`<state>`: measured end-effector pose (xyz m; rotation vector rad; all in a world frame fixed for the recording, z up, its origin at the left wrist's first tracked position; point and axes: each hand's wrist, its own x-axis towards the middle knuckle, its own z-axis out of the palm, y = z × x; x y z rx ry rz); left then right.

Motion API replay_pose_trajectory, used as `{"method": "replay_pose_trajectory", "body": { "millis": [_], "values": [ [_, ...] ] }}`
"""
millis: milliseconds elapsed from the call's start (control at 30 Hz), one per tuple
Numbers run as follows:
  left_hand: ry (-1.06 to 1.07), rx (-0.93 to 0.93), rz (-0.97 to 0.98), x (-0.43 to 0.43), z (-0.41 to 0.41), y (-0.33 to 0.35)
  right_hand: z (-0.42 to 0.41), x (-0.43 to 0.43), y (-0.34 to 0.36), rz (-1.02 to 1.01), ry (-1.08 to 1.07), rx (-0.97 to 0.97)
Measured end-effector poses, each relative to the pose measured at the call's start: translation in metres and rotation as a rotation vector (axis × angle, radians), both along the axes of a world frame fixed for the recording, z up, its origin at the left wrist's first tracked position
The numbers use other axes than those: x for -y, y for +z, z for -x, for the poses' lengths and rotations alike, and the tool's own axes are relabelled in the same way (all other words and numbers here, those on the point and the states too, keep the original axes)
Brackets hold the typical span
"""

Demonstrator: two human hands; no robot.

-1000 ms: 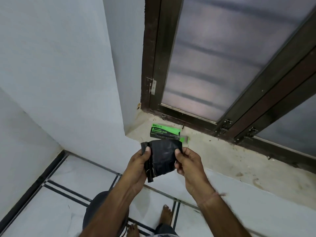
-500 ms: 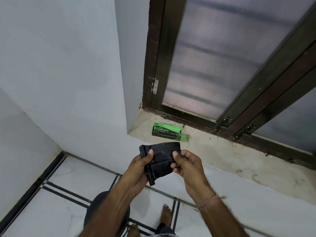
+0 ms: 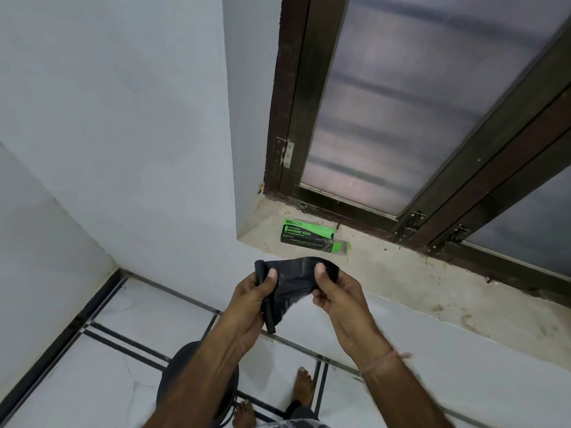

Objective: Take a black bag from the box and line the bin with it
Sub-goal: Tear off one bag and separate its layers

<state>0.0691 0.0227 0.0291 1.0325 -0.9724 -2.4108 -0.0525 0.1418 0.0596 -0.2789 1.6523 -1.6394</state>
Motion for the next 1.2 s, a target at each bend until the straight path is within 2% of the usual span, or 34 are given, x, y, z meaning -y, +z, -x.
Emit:
{"method": "replay_pose_trajectory", "body": {
  "millis": [100,333,500,667,800,967,1200],
  "values": [
    [-0.034,0.017,0.019,-0.001,0.001,-0.001,-0.005,0.004,0.002,-0.039,0.096,-0.092],
    [-0.074,0.001,0.017,0.001,-0.002,-0.003,0.001,0.006,-0.005,-0.067,-0.097,-0.095],
    [-0.073,-0.002,0.048,-0.005,0.001,-0.002,-0.001,0.011,-0.012,-0.099,-0.104,-0.129],
    [-0.066,-0.007,0.037,-0.003,-0.002,-0.004,-0.002,0.007,-0.005,-0.110,0.065,-0.099],
    [-0.065,-0.010,0.022,-0.002,-0.004,-0.005,0.000,0.006,-0.011,-0.135,0.029,-0.204],
    [-0.051,0.007,-0.010,-0.003,-0.002,-0.008,0.001,0.012,-0.013,-0.146,-0.051,-0.183],
    [-0.077,-0.008,0.034,-0.002,-0.002,-0.005,-0.004,0.011,-0.003,-0.058,0.076,-0.132]
  ]
}}
